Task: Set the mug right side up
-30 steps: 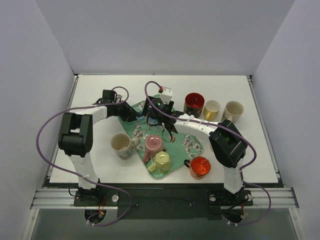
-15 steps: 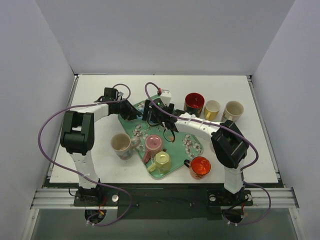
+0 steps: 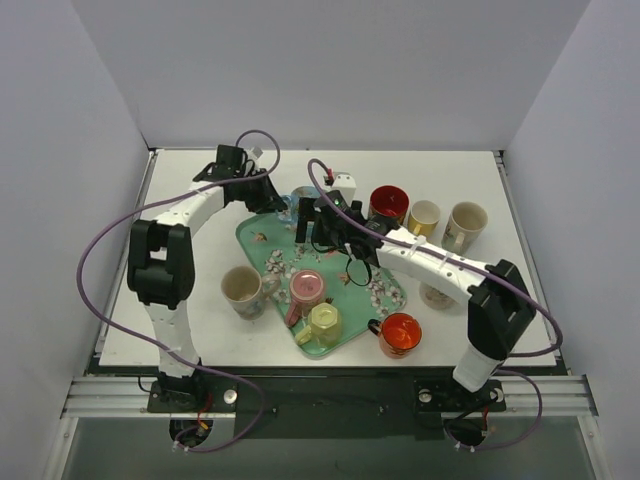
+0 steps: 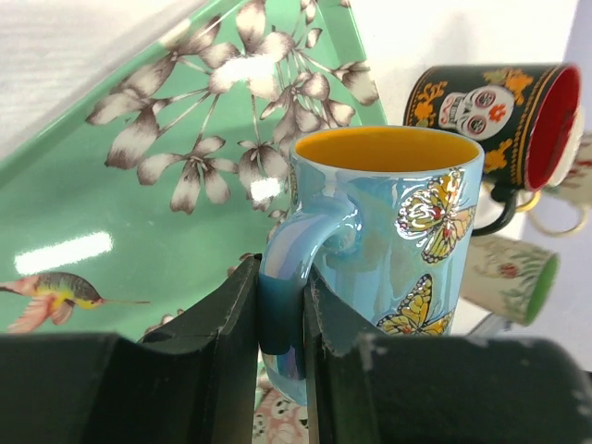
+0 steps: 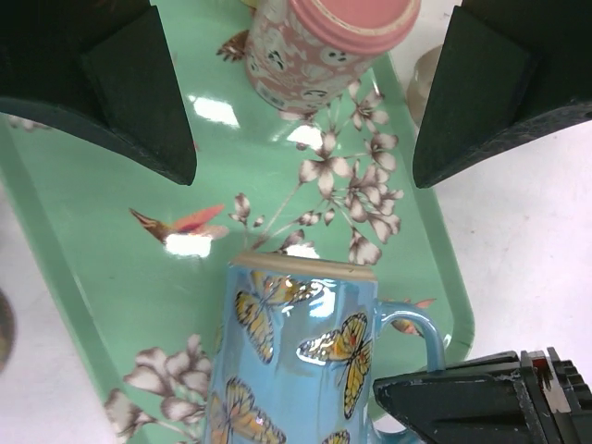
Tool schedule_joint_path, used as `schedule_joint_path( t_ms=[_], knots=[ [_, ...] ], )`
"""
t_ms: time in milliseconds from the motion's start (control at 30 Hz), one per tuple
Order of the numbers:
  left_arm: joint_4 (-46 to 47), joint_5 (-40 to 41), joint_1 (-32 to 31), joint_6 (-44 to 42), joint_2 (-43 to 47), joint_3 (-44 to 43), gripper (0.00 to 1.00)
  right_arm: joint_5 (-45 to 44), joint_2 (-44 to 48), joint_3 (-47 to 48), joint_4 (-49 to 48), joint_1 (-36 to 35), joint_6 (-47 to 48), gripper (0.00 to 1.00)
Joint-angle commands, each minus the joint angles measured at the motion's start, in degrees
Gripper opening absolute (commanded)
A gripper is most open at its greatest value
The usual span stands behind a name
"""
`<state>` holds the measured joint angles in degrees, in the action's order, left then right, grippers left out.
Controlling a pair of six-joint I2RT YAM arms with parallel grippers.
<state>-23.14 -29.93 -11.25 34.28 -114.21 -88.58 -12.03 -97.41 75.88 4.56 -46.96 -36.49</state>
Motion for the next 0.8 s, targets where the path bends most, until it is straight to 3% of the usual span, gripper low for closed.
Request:
schedule_joint_path(
  t_ms=[0, 267, 600, 700, 767],
  knots=[
    [-2.4, 1.1, -1.8, -12.3, 2.5, -5.3, 0.00, -5.2, 6.2, -3.0, 2.2, 0.2, 4.1, 0.97],
    [9.0, 9.7, -1.9, -29.8, 11.3, 2.6, 0.00, -7.9, 13.4, -8.2, -0.9, 0.3, 7.7, 0.97],
    [24.7, 18.9, -1.0, -40.7, 23.2, 13.1, 0.00, -9.4, 18.6, -12.9, -4.1, 0.3, 9.7, 0.97],
    [25.2, 16.2, -0.6, -43.5, 26.7, 15.0, 0.00, -2.2, 18.1, -11.6, -7.4, 0.5, 16.2, 0.99],
    [23.7, 11.0, 1.0, -45.8, 28.9, 15.4, 0.00, 16.1, 16.6, -8.0, -7.1, 3.0, 21.3, 1.00]
  ],
)
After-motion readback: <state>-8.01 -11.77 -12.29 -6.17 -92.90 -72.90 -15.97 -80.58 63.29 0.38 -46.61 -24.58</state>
